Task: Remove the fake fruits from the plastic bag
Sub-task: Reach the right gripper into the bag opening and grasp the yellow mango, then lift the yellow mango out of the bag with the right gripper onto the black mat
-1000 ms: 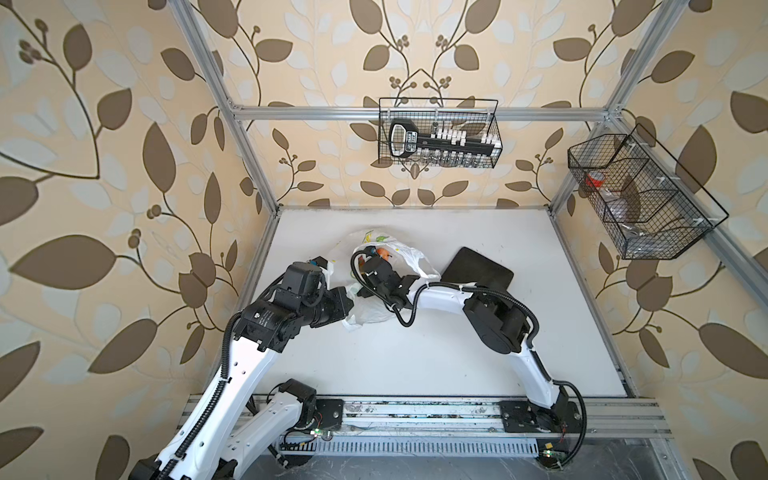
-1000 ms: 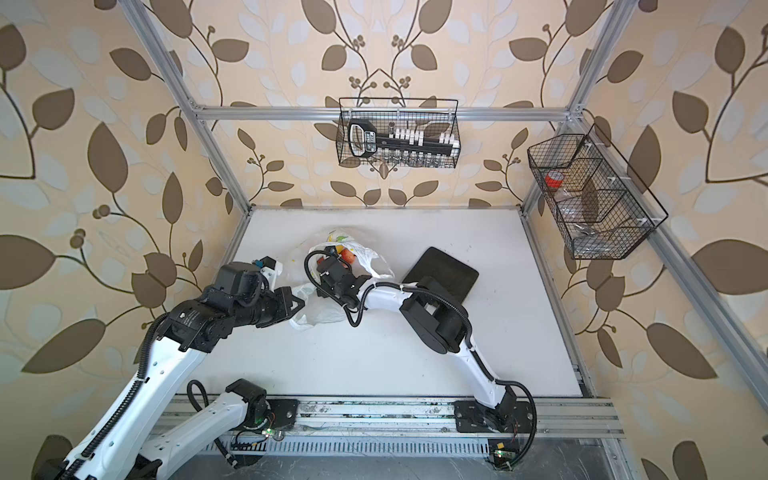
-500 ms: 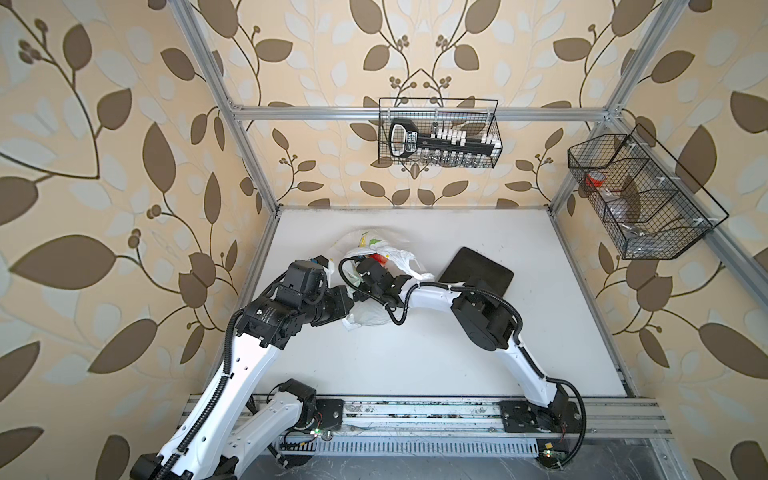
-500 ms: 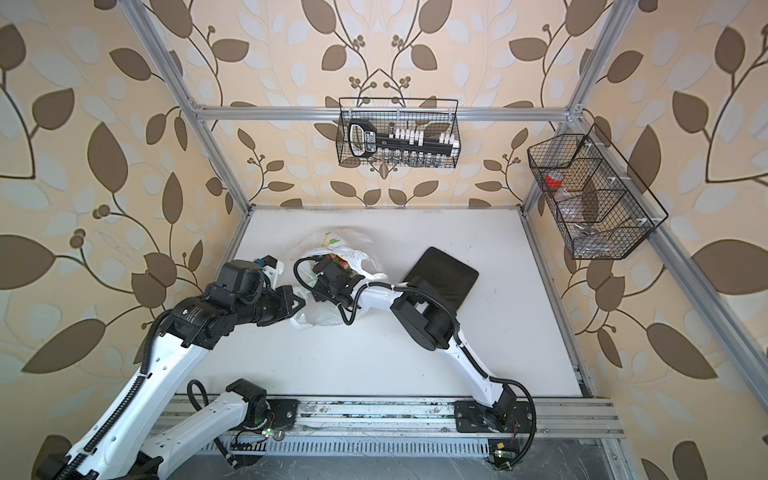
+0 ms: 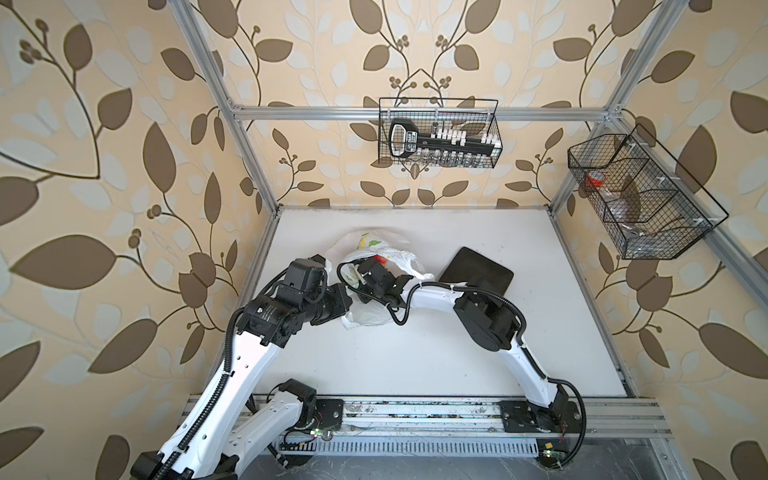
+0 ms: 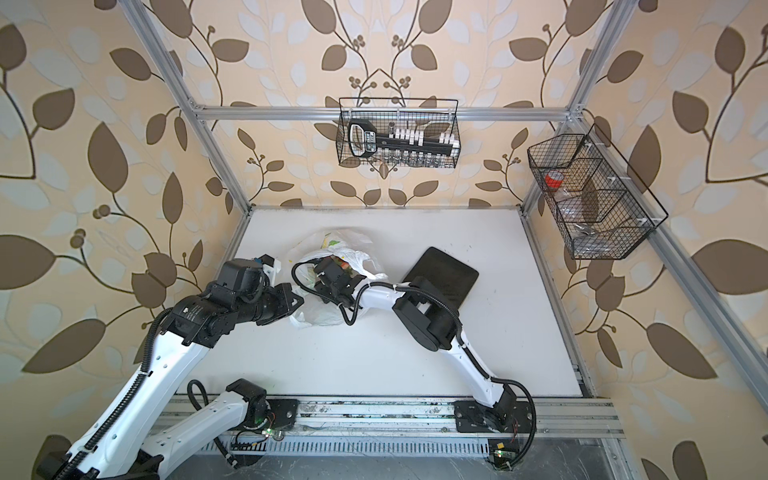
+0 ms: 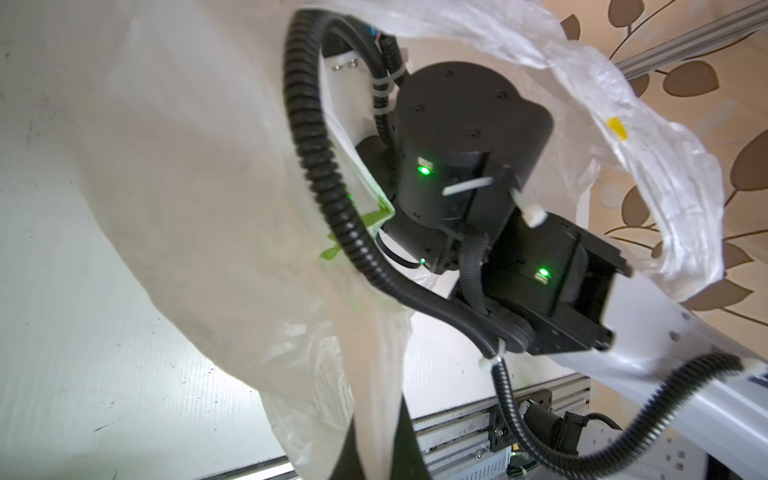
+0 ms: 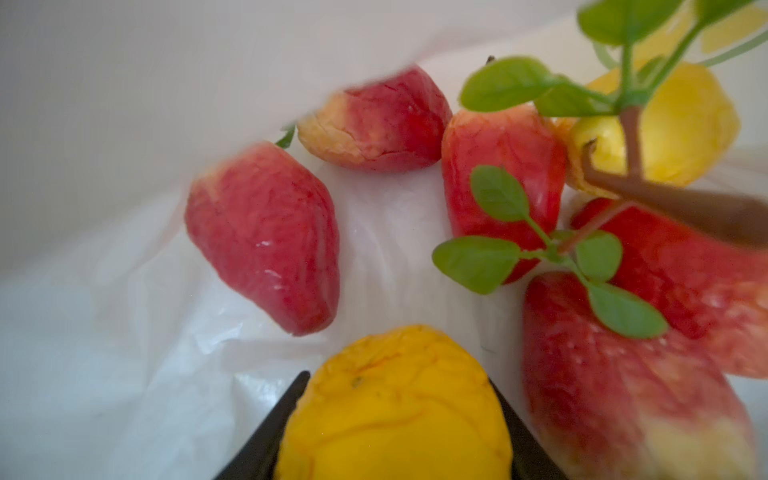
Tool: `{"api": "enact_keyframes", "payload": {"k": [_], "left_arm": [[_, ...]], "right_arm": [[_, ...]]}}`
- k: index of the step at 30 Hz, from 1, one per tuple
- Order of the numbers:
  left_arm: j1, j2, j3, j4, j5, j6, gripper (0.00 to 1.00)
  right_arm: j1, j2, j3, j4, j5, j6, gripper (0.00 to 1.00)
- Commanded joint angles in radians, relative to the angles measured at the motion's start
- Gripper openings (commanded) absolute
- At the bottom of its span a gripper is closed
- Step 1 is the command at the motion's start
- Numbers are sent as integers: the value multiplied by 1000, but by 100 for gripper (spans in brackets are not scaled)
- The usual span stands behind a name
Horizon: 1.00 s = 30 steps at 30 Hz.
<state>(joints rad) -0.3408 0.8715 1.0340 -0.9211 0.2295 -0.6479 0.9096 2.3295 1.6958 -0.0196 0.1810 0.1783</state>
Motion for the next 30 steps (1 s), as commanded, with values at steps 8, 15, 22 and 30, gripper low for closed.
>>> {"api": "enact_keyframes", "payload": {"k": [8,15,22,30], "left_arm": [[-6,-51,-61,137,-32,-157,0],[-6,-45,-68,184,-73,-176,0],[-6,-49,-94,222,-81,-187,0],[-6,-32,-83,232,-47,-143,0]], "right_arm": [[8,-250,-168,-36,-110,57,40],[13,-392,-259,-151,-166,82,39],[19,-562,-390,-216,-214,62,38],[37,-778,-544,-122,-383,-59,39]]}}
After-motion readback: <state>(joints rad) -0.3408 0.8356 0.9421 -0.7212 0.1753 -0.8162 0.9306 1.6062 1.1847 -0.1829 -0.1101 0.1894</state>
